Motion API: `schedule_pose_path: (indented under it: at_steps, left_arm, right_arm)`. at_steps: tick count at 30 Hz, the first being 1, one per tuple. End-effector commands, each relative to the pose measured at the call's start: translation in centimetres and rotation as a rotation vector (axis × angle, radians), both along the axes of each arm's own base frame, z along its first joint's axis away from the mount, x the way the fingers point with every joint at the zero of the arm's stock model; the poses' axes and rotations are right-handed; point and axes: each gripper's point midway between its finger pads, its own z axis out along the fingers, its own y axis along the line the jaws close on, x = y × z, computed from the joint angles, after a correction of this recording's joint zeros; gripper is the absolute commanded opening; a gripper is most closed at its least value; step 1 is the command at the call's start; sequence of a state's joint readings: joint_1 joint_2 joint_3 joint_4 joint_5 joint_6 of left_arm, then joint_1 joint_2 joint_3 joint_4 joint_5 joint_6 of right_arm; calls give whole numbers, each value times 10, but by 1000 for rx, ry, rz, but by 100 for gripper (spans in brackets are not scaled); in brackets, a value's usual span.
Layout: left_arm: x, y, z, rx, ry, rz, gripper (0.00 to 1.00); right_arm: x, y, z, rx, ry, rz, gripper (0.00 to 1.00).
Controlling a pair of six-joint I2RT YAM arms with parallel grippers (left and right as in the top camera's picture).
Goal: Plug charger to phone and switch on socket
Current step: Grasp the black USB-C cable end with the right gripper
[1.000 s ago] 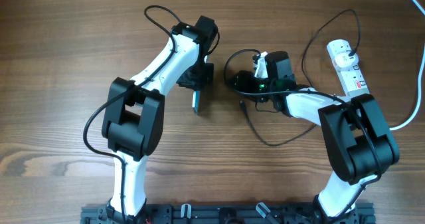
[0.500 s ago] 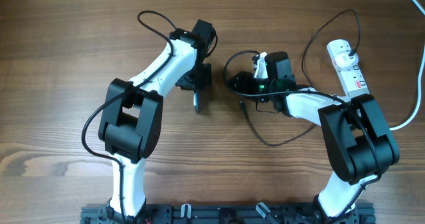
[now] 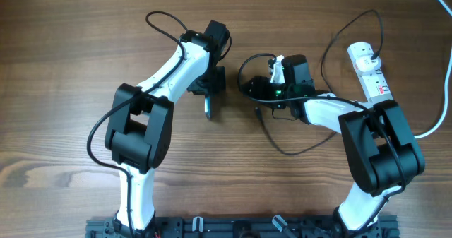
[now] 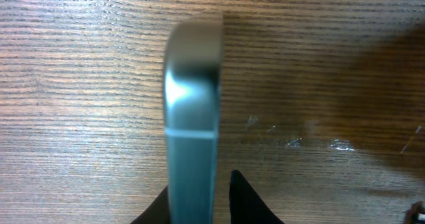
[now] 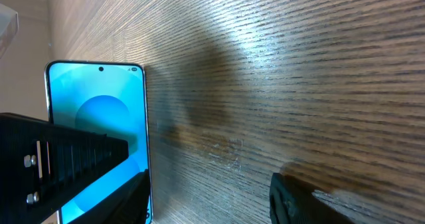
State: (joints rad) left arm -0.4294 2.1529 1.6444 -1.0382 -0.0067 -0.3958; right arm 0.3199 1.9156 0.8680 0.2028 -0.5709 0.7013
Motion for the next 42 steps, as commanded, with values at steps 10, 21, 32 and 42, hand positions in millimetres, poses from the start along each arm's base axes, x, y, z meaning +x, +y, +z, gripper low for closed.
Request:
schedule_pose_path:
  at_steps: [10,21,32,42]
  left_arm:
    - [1,-3,-6,-10,-24,25,18]
    - [3,-2,-6,-2,-35,25,4]
    - [22,22,166,-355,-339,101,4]
    - [3,37,204,-903,-363,-62,4]
  right_arm:
    - [-1,-4,-10,-32,0,-2,59]
    - [-1,-4,-10,-32,0,-3,59]
    - [-12,-8,92,-110,-184,140,99]
    - [-63,-62,112,-544,-46,311,100]
